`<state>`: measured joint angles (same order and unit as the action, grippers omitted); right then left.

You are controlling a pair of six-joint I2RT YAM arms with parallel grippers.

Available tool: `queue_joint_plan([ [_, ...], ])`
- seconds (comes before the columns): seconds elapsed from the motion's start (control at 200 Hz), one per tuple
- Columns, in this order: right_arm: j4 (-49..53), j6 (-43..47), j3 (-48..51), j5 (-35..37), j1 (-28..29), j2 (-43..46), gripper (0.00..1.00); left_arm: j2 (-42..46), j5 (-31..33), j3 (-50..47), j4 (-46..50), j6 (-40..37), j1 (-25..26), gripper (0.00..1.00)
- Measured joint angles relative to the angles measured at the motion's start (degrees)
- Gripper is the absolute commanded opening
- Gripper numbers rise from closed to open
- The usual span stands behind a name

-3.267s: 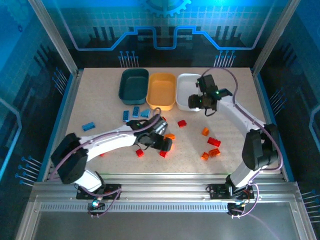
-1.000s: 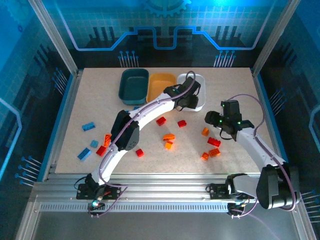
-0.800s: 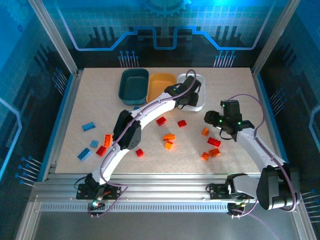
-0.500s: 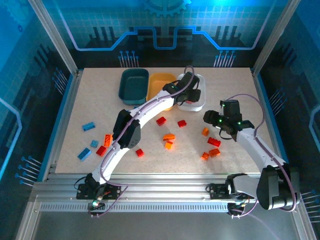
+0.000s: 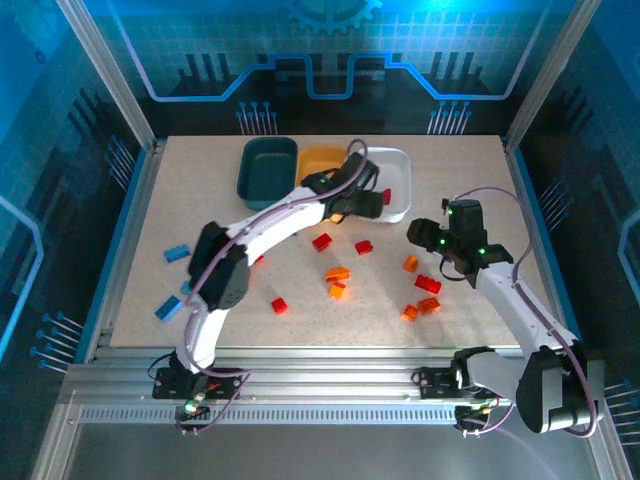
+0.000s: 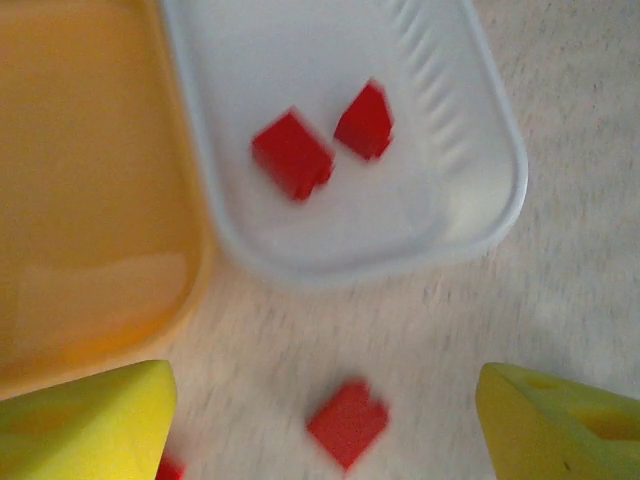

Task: Sort the legos into containers by color

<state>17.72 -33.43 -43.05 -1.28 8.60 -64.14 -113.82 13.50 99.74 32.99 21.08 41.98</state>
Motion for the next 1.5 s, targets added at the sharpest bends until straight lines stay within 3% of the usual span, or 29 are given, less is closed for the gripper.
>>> queue_joint_plan([
  [0.15, -0.70, 0.24, 0.00, -0.04, 1.44, -1.11, 0.67, 12.52, -1.01, -18.23, -0.70, 2.95, 3.52, 0.95],
  [0.31, -1.40, 1.07, 0.00, 0.44, 3.02, -2.89, 0.74, 13.66, -3.76, -26.25, -0.55, 8.20, 5.90, 0.99],
  [0.5, -1.92, 1.53, 0.00, 0.83, 3.50, -2.95, 0.76, 9.55, -4.26, -23.91, 0.96, 13.51, 6.73, 0.99],
  [0.89, -1.81, 1.53, 0.00, 0.85, 3.78, -2.93, 0.75, 1.40, -0.63, -21.22, 3.17, 13.51, 7.69, 0.92],
  [1.501, -1.73, 1.97, 0.00, 1.05, 3.78, -2.93, 0.73, -1.66, -0.79, -20.70, 1.20, 14.86, 7.43, 0.65],
])
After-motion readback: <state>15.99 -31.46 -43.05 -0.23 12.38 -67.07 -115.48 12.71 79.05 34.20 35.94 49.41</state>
